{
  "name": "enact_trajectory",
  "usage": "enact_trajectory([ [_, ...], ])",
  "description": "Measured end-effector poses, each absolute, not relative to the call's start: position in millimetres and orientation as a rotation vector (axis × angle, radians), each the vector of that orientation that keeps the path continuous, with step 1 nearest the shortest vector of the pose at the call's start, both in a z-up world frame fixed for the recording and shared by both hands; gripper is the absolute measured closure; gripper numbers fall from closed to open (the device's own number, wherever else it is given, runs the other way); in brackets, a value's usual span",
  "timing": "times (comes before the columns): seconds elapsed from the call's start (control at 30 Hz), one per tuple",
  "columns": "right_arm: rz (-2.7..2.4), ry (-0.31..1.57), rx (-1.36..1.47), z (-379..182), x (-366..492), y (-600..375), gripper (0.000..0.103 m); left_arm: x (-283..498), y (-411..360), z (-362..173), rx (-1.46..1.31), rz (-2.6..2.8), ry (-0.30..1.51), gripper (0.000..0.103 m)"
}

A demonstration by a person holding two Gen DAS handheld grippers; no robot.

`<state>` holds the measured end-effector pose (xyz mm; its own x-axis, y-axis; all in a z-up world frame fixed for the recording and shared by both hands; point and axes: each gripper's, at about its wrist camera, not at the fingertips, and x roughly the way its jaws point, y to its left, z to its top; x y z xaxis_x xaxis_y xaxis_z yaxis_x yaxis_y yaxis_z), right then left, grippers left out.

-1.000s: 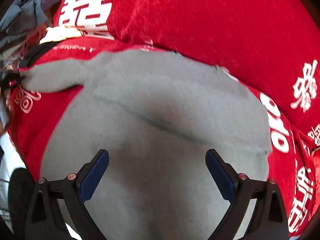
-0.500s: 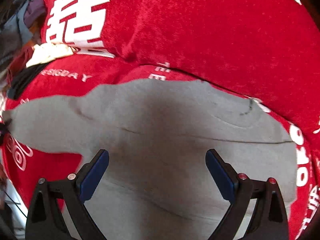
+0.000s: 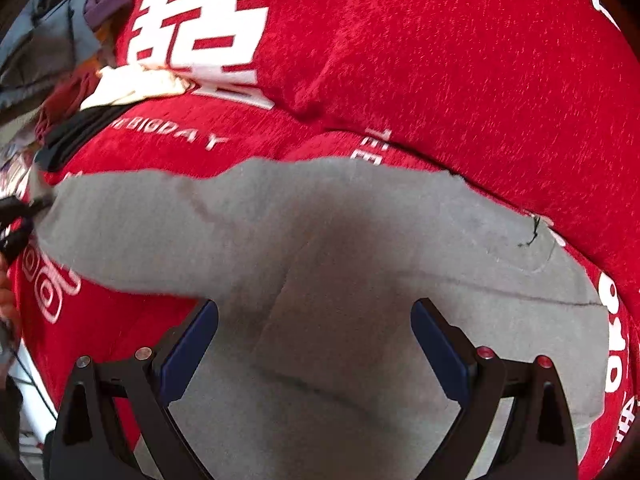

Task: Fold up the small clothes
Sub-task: 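Fold the held sleeve across the sweater body with the left gripper and release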

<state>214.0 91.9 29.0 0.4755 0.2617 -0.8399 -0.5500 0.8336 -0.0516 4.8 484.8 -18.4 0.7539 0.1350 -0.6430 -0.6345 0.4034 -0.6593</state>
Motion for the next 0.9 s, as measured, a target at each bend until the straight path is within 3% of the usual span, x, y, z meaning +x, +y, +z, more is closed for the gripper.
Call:
enact_trajectory([
  [0.23, 0.35, 1.013, -0.361, -2.7, 267.1, 137.6, 0.005, -0.1, 471.1, 20.6, -0.917, 0.532, 0.527, 0.094],
  [0.5, 0.663, 0.991, -0.516, -8.4, 197.4, 225.3, 0.007, -6.5, 464.2, 41.1, -0.879, 0.546, 0.516, 0.094],
  [0.7, 0.56, 0.942, -0.326, 44.7, 188.7, 126.1, 0.007, 7.2, 421.3, 78.3, -0.766, 0.5, 0.527, 0.094],
  [0.9, 0.341, 0.947, -0.294, 54.4, 183.3, -16.0, 0.007, 66.9, 324.7, 114.6, -0.638, 0.356, 0.613, 0.094],
])
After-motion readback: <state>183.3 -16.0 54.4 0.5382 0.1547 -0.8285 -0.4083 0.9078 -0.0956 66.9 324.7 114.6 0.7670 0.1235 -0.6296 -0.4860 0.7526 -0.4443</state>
